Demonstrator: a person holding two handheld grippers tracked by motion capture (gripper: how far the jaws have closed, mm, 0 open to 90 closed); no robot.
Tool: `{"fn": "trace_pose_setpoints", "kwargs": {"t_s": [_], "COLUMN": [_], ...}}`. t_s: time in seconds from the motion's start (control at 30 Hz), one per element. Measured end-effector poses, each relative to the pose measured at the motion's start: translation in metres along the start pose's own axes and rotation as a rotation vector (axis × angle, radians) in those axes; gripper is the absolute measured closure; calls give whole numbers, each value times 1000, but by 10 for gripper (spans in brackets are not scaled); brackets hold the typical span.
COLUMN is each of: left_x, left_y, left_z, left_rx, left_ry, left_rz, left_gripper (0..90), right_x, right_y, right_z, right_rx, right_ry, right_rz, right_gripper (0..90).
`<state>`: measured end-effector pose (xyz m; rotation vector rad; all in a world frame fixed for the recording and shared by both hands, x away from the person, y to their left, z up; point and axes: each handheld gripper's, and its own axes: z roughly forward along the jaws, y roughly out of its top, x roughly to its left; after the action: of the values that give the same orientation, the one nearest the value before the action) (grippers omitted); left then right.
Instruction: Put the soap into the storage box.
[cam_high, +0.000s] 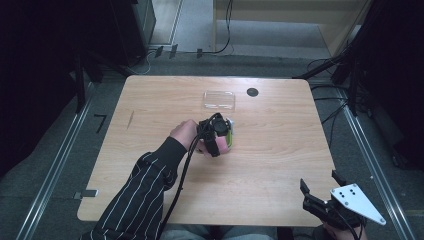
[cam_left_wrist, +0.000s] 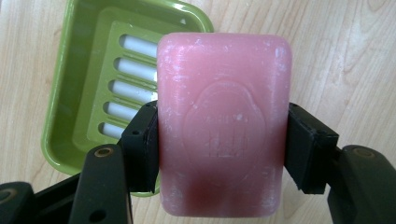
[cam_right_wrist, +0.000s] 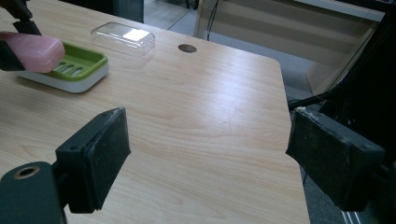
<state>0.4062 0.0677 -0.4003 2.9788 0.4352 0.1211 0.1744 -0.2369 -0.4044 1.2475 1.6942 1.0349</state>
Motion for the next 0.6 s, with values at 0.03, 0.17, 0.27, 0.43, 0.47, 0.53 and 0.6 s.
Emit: {"fn": "trace_pose_setpoints", "kwargs": {"t_s": [0.03,0.17,0.27,0.43,0.47,0.53,0.6], "left_x": [0,4,7,11,11,12,14], "left_y": [1,2,2,2,1,1,2], "left_z": [0,0,1,-1,0,-1,-1], "left_rx": [-1,3,6,8,4,0,-4], "left_ry": [0,2,4,14,15,16,23], "left_rz": [-3,4,9,30,30,32,37], "left_gripper": [385,384,385,384,384,385,385], "right_x": [0,0,0,0,0,0,1], "right_y": [0,0,0,0,0,0,0], "right_z": [0,0,0,0,0,0,0], "right_rx": [-1,-1,0,-1,0,1,2], "right_ry": [1,3,2,1,1,2,2], "right_rz": [0,-1,0,-3,0,-3,-6], "right_gripper": [135,135,135,135,135,135,135]}}
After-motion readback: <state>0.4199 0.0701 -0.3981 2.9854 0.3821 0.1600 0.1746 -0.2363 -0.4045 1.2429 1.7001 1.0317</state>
